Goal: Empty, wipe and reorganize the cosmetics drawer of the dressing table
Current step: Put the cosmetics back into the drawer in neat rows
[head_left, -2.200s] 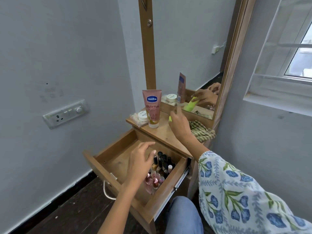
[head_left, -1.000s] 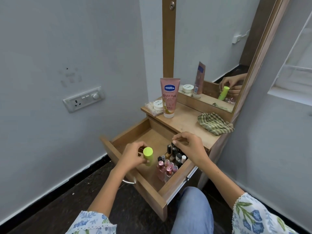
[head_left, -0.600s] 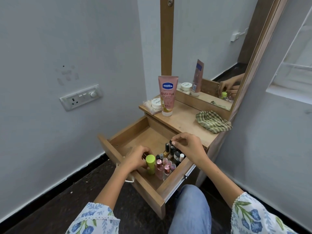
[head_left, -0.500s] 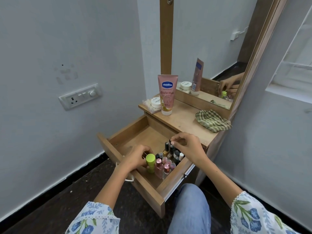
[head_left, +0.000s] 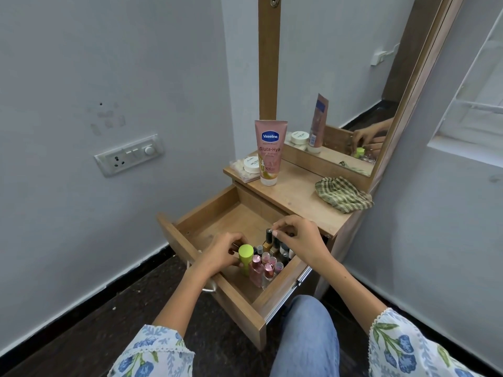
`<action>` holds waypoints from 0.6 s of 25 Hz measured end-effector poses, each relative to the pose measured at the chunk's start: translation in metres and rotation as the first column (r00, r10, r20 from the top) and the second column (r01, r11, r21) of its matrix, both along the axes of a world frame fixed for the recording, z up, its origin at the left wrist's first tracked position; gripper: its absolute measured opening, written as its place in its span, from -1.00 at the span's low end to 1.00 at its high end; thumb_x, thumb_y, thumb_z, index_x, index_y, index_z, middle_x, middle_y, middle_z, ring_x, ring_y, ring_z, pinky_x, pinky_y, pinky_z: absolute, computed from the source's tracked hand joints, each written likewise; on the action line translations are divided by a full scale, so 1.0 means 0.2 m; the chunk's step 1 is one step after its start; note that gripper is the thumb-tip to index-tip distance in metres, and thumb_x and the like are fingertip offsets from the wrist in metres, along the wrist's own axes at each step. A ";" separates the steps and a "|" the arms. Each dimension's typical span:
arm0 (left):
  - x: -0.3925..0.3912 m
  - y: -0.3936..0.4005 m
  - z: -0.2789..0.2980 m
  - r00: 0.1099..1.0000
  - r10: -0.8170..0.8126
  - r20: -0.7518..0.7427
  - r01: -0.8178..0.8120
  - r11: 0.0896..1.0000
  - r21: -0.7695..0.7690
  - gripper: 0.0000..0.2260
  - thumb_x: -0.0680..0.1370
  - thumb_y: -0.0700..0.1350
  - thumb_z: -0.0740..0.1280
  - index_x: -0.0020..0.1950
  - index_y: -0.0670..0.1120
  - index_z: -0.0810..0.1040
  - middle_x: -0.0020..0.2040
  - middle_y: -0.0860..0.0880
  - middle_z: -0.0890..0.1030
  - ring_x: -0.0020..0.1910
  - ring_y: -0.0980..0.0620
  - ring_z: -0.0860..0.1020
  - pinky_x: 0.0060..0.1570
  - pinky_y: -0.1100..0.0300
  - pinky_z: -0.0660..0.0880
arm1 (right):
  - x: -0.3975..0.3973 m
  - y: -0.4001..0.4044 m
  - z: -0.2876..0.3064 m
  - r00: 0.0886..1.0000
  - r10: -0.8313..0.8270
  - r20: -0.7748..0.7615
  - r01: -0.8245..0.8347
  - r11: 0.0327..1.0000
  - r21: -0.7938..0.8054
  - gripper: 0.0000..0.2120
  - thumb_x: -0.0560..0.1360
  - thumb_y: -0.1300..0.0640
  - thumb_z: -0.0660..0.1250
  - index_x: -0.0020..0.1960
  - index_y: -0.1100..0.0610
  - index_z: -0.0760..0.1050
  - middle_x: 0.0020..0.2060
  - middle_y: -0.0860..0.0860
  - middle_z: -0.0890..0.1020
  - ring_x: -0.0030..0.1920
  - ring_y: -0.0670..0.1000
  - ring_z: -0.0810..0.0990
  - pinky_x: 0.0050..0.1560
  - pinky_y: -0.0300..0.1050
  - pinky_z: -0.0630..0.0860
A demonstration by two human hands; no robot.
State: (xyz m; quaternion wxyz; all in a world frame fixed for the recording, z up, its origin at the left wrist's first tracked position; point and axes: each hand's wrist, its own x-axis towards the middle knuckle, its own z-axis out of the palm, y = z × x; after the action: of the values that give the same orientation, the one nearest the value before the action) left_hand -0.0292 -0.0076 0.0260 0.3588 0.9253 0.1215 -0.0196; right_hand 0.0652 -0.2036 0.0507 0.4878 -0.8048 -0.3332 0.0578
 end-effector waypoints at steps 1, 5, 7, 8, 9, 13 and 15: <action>0.00 0.00 0.00 1.000 0.004 0.015 -0.004 1.000 -0.010 -0.64 0.31 -0.31 0.53 0.04 -0.05 0.59 0.04 0.03 0.61 0.07 0.10 0.56 0.11 0.10 0.55 | 0.00 0.00 0.00 1.000 -0.003 0.002 0.003 1.000 -0.014 -0.93 0.46 0.22 0.42 -0.14 0.08 0.63 -0.15 -0.09 0.65 -0.17 -0.23 0.62 -0.28 -0.47 0.49; -0.02 0.02 -0.01 0.999 0.024 0.046 -0.023 1.000 -0.018 -0.61 0.30 -0.25 0.55 0.08 -0.02 0.61 0.05 0.07 0.62 0.08 0.15 0.55 0.14 0.22 0.51 | -0.01 0.00 0.00 1.000 -0.011 0.018 0.012 0.998 -0.056 -0.95 0.47 0.20 0.42 -0.10 0.07 0.63 -0.12 -0.11 0.64 -0.12 -0.23 0.60 -0.23 -0.48 0.48; -0.03 0.03 -0.01 0.999 0.026 0.046 -0.028 0.999 0.023 -0.63 0.32 -0.20 0.55 0.09 -0.02 0.62 0.06 0.08 0.63 0.06 0.17 0.55 0.14 0.24 0.50 | 0.00 0.00 0.00 0.999 -0.011 0.034 0.013 0.997 -0.072 -0.95 0.47 0.19 0.42 -0.09 0.06 0.63 -0.11 -0.11 0.64 -0.11 -0.24 0.59 -0.17 -0.45 0.48; -0.03 0.03 -0.01 0.998 0.029 0.049 -0.030 0.999 0.033 -0.64 0.33 -0.19 0.54 0.10 -0.02 0.62 0.07 0.07 0.63 0.06 0.18 0.55 0.14 0.24 0.49 | 0.00 0.00 0.00 0.999 -0.008 0.038 0.011 0.997 -0.076 -0.94 0.47 0.19 0.42 -0.09 0.06 0.62 -0.11 -0.11 0.64 -0.11 -0.24 0.59 -0.15 -0.43 0.49; -0.04 0.02 -0.01 0.998 0.030 0.054 -0.032 0.999 0.037 -0.65 0.34 -0.18 0.54 0.11 -0.02 0.63 0.08 0.07 0.64 0.07 0.18 0.55 0.15 0.24 0.49 | 0.00 0.01 0.00 0.999 -0.005 0.042 0.008 0.997 -0.076 -0.94 0.47 0.19 0.42 -0.09 0.06 0.62 -0.10 -0.10 0.64 -0.11 -0.23 0.59 -0.14 -0.41 0.50; -0.04 0.03 -0.01 0.999 0.013 0.047 -0.017 0.997 0.079 -0.64 0.35 -0.15 0.54 0.11 0.02 0.62 0.10 0.08 0.62 0.10 0.17 0.54 0.16 0.28 0.46 | 0.02 0.03 0.01 0.997 0.008 0.076 -0.003 0.997 -0.078 -0.94 0.46 0.20 0.42 -0.08 0.08 0.63 -0.09 -0.06 0.64 -0.11 -0.19 0.60 -0.02 -0.23 0.59; -0.03 0.04 0.01 0.999 -0.001 0.035 -0.003 0.995 0.104 -0.63 0.34 -0.13 0.54 0.13 0.04 0.61 0.12 0.10 0.61 0.11 0.18 0.52 0.16 0.26 0.47 | 0.04 0.04 0.05 0.992 0.013 0.129 -0.001 0.996 -0.092 -0.92 0.46 0.20 0.42 -0.07 0.07 0.62 -0.09 -0.05 0.63 -0.10 -0.17 0.60 0.01 -0.15 0.59</action>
State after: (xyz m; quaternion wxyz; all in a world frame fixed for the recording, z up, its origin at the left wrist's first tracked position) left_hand -0.0354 0.0014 0.0278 0.3121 0.9429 0.1164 0.0030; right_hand 0.0729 -0.1957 0.0607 0.4276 -0.8272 -0.3639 0.0225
